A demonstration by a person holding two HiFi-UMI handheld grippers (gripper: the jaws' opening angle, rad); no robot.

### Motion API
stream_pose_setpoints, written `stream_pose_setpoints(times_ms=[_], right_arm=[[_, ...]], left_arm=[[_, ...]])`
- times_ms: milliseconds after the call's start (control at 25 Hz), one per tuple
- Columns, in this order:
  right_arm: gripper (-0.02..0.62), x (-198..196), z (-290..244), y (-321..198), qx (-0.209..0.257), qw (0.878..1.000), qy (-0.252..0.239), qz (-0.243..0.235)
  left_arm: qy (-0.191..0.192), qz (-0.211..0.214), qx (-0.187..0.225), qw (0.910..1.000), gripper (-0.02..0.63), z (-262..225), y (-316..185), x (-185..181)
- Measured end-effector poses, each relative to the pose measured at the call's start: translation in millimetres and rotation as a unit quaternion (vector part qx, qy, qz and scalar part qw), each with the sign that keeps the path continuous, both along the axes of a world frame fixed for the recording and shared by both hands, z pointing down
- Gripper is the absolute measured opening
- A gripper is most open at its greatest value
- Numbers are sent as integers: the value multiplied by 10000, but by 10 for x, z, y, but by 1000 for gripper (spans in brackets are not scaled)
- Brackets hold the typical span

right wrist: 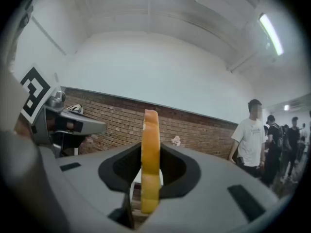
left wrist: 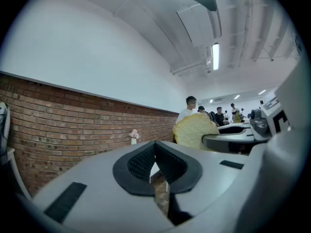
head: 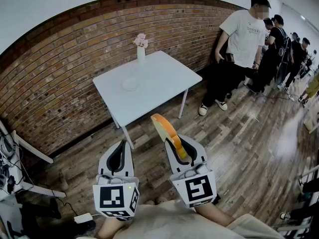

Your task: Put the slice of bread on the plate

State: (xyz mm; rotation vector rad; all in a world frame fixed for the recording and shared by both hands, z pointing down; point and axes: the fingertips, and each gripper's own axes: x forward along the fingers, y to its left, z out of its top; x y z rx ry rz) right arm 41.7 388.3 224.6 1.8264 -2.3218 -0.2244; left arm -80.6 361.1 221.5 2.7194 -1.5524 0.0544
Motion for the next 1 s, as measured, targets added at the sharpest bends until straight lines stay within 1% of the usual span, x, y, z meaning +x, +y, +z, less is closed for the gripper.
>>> stream_pose_setpoints(times_ms=[280,440,560,760,1000], right_arm=[[97,85,13,-91,-6,10000,-28,30],[97,157,17,-120,-2,9998,-194,9],[98,220,45,-162,-37,9995,-317,-5],[98,293,127,-242,-104,9993,-347,-109],[98,329,169,-407,-90,9988,-416,-226]], left_arm=[[-55,23,-28,10000,9,30,-82,91],[-76,-18,-48,10000,9,42,-116,136],[-100,-101,-52,9999,9,57,-144,139],[-105,-302,-72,9995,9,112,-209,130],[-131,-430,-108,9989,9,150,-332,137]])
